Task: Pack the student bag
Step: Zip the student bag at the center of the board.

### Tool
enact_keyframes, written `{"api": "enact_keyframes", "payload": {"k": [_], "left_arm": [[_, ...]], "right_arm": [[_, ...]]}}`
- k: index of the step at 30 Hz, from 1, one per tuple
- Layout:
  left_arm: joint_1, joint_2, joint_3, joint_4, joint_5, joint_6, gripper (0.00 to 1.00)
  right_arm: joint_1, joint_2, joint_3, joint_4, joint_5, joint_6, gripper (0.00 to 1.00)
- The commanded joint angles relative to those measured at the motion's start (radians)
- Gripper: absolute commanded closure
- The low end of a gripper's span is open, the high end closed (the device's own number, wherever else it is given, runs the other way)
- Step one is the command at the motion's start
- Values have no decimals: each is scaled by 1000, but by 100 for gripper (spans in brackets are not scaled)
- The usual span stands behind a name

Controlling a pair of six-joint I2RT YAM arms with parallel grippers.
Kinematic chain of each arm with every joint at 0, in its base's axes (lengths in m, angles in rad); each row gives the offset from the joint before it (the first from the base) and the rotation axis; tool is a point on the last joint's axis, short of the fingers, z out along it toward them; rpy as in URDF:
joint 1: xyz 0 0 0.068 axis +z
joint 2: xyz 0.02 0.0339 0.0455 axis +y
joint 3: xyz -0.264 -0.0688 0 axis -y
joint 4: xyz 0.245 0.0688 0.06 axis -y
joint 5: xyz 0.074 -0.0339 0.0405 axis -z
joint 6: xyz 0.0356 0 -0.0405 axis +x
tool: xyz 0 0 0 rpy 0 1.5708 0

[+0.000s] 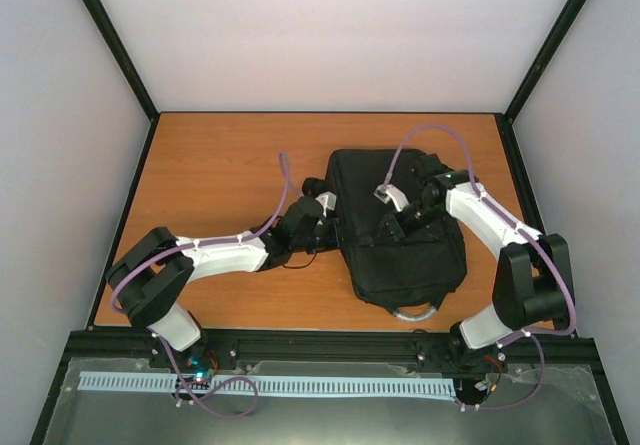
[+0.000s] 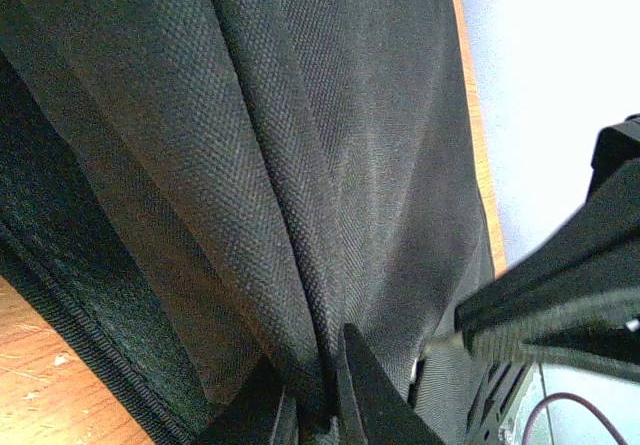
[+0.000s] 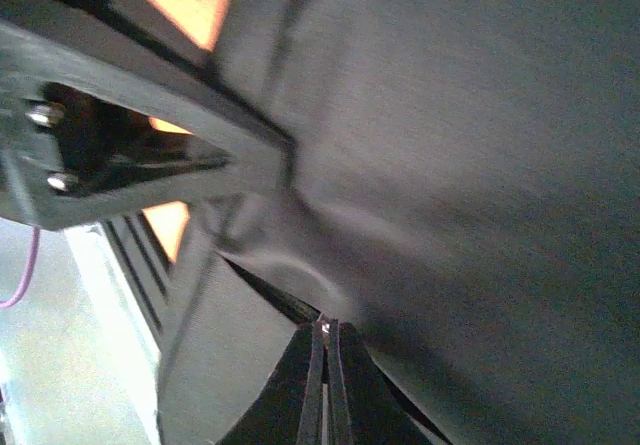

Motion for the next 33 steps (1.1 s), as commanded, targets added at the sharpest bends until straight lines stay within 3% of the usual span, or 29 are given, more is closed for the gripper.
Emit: {"api": "enact_keyframes", "payload": {"k": [1,11,33], "left_arm": [[-10,-58,-3,38,-51,21,99],[-9,-82,-43,27,-87,13,99],[-2,-76,-57,19,-88,13,99]], "right_arm": [[-110,-19,-18,-2,58,-37,97],[-326,22,-30,-69,59,-167,97],[-651,124,-1,-54,168,-329,97]]}}
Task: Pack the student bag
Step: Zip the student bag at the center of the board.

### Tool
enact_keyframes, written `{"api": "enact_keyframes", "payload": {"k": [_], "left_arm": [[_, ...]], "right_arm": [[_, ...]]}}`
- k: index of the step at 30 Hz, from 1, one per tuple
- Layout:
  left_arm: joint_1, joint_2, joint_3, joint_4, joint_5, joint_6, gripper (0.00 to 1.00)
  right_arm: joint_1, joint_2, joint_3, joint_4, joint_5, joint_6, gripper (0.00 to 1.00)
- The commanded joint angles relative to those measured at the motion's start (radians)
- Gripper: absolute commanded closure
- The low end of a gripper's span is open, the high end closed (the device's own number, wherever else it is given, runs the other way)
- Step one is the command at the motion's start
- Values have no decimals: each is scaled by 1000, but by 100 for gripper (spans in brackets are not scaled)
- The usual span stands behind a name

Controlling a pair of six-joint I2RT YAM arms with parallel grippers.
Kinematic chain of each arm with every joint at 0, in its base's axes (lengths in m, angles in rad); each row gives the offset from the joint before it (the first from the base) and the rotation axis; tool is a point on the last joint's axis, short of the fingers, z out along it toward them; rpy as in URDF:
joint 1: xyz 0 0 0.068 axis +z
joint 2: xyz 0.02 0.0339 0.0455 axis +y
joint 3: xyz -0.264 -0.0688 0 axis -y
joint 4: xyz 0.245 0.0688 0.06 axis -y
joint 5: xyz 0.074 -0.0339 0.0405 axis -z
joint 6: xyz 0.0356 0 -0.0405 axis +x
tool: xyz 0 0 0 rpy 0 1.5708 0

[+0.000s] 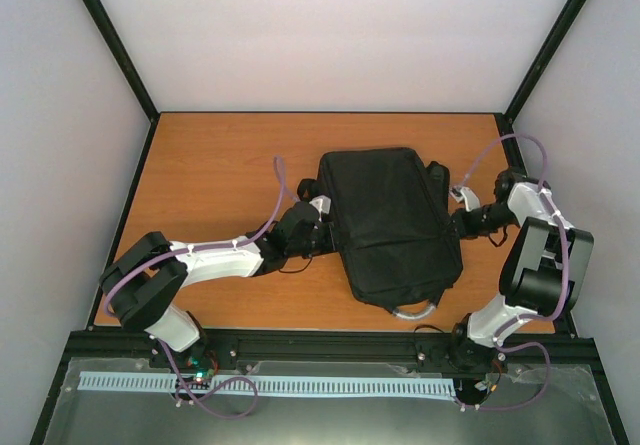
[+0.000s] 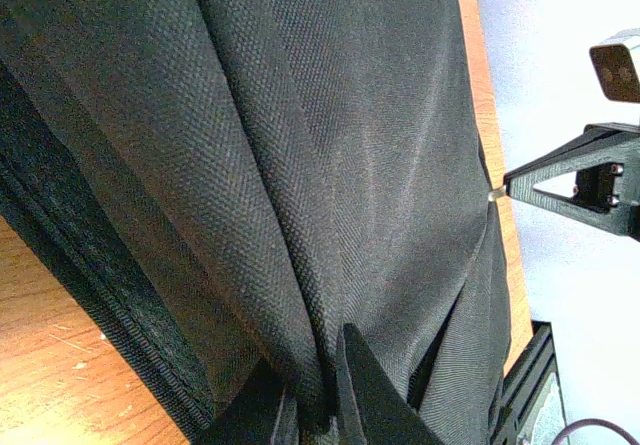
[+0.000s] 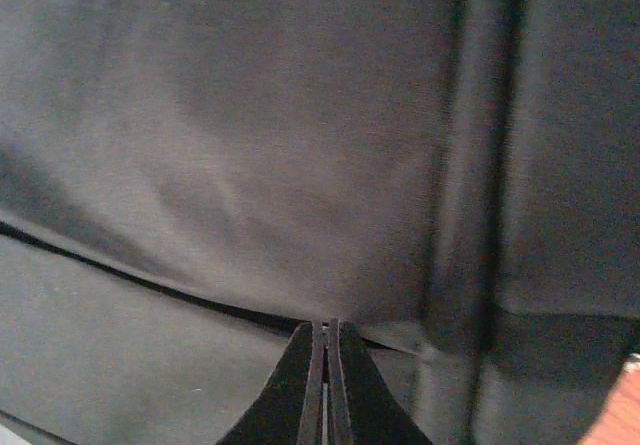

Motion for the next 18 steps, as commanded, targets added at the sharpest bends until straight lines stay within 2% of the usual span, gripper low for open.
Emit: {"api": "enact_keyframes", "payload": {"k": [1,11,16,18], "left_arm": [[2,-31,-1,21,-24,17,99],[7,-29,2,12,-21,19,99],[12,-20,11,-11,-21,32,99],[16,-5,33,-53,-30,54,99]], "right_arm": [[-76,43,28,73,87,-55,97],[-136,92,12,105,73,-66,97],[-136,91,51,-31,-64,-166,97],[-136,88,73,-101,-126,-212,94]]}}
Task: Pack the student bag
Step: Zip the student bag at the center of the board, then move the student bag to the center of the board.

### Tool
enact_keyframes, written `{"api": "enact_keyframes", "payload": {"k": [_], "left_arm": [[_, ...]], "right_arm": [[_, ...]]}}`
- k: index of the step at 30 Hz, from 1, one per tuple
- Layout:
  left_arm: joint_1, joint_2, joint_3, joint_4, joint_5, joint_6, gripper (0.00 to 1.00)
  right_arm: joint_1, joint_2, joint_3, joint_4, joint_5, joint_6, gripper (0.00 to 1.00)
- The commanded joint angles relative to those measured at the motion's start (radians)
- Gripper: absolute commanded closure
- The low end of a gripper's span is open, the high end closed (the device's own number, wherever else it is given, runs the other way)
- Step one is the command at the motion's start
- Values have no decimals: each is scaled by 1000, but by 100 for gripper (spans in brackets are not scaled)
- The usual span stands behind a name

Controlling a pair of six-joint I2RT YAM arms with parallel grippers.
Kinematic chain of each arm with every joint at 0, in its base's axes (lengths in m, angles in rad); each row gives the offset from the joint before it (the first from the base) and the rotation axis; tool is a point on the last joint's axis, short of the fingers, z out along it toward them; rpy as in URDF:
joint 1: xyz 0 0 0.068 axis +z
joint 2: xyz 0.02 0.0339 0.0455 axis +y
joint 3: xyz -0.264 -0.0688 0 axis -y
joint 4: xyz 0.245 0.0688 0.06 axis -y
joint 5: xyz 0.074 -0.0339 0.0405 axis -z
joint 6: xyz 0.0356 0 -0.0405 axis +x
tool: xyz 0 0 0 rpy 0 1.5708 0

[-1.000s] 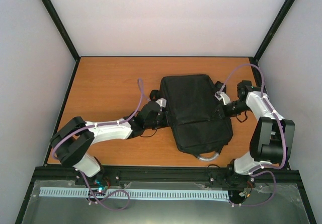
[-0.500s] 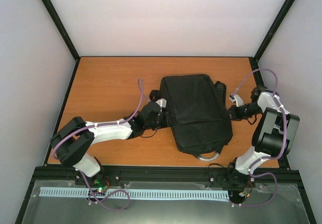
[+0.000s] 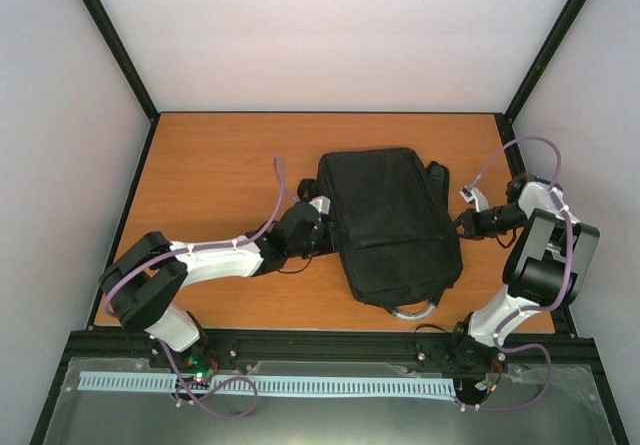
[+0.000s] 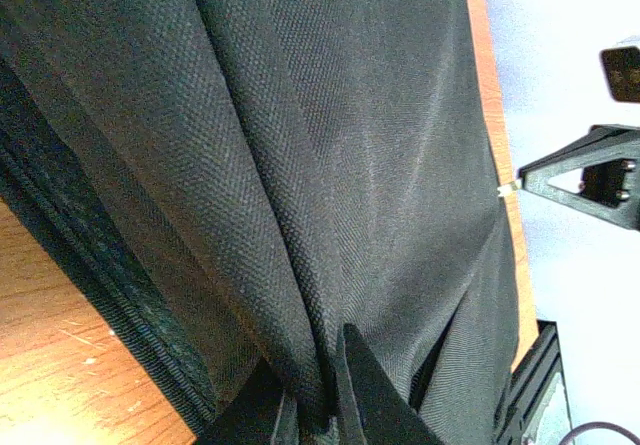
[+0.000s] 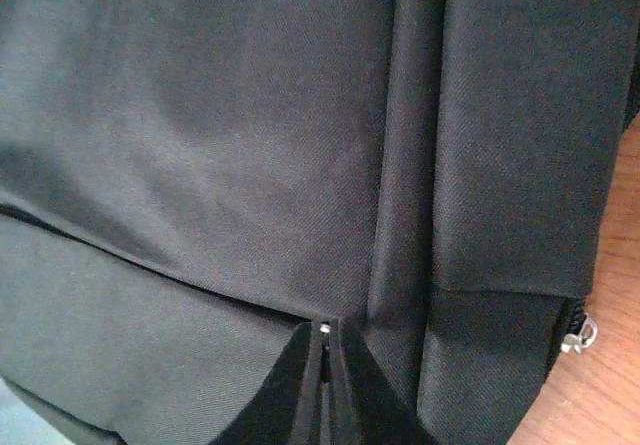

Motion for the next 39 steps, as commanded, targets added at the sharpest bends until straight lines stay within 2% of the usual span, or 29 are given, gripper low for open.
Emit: {"api": "enact_keyframes", "payload": {"k": [1,5,9,15,20,24,27,33,39], "left_arm": [[17,5,50,-72,-32,63,99],[46,54,97,-124,-20,103,99],[86,85,124,-160,1,129,99],[150,97,177,-261,-28,189,99],[206,116,227,-408,-110,188,99],[262,125,221,-467,-127,189,99],[295,168,274,-578,-182,233,99],[307,225,339,-642,-244,293,99],[326,304,470,-761,-401,348,96]], "right_arm": [[-25,5,62,-93,-74,-126,89],[-25,-26,68,-113,-96,-126,75],[-25,-74,65,-56,-62,-93,66],[-25,-172,68,3,-52,-38,63],[-25,-228,166,-30,-52,-14,60],[-25,-294,218,15,-37,72,56],[-25,-349,232,58,-30,146,53],[-25,-449,183,190,-2,232,50],[-25,-471,140,194,-23,232,47]]}}
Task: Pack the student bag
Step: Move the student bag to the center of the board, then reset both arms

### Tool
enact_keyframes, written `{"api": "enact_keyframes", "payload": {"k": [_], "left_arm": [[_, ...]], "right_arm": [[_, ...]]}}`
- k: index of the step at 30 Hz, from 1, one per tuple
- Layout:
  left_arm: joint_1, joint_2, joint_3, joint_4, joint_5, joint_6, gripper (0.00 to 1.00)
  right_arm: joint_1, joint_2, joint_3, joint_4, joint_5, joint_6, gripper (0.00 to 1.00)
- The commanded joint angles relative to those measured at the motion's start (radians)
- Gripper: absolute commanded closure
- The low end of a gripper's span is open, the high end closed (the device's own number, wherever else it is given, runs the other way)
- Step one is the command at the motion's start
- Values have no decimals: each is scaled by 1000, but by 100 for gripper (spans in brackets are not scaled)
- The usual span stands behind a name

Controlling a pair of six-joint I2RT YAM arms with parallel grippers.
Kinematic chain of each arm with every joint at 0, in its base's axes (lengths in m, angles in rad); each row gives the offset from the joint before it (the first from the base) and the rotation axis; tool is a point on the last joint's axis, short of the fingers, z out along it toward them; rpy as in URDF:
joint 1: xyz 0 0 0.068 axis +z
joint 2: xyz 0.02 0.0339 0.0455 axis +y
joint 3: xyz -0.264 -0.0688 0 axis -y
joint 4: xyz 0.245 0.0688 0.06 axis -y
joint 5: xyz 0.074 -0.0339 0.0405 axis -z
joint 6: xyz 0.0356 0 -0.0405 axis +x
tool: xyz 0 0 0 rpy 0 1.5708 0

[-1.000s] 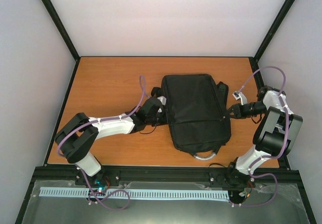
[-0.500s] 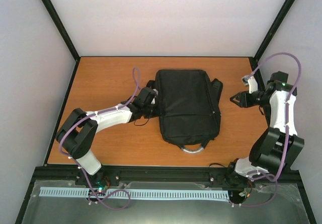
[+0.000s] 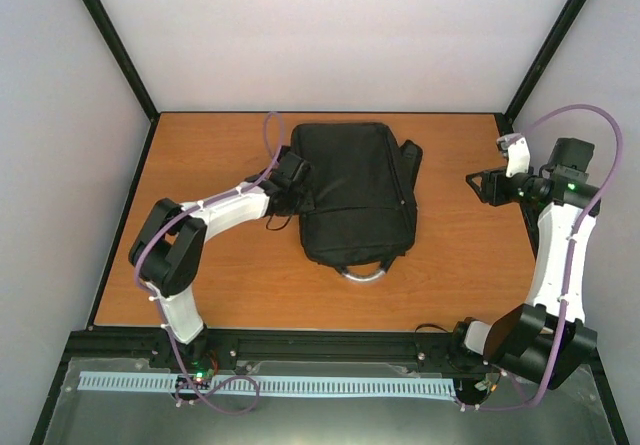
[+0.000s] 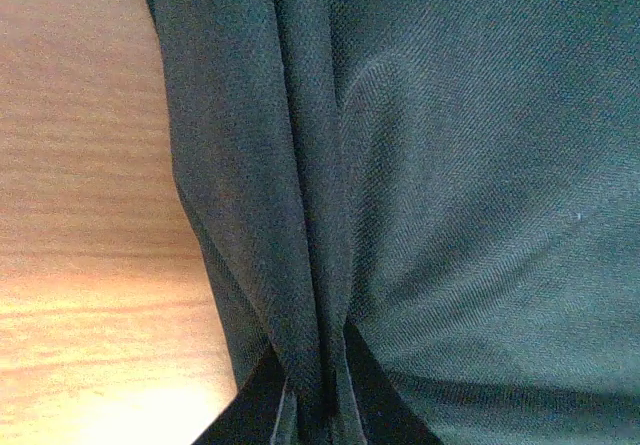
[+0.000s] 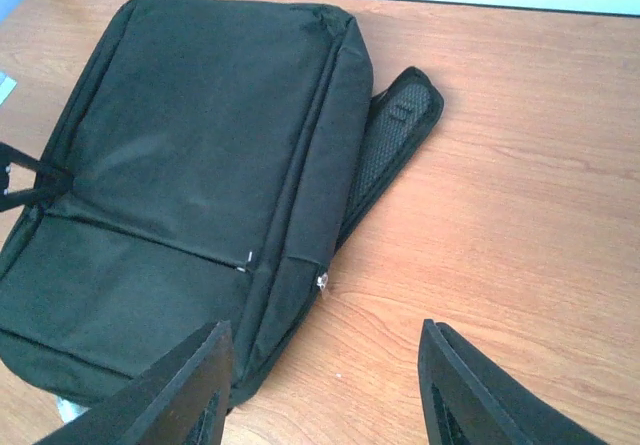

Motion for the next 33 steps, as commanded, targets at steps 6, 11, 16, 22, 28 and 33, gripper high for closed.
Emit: {"api": "enact_keyframes", "payload": {"k": [6,11,16,22,28,33], "left_arm": [[47,-12,41,-164,-191,81,66],[47,-147,43,-222,-153,78,51],[47,-269,61,-300,-94,149,33],[47,-405,93,-353,-220,323,1],[47,-437,100,-350,-332,343,0],[47,-478,19,-279,-395,343,0]], "right_arm": [[-6,-34,-57,44,92,15,45],[-6,-48,-39,88,159,81,17],[-6,-14,15,92,224,74,0],[-6,-14,34,125,159,-29,0],[107,-187,-148,346,245,33,0],[412,-328,-388,635,592,113,0]]}}
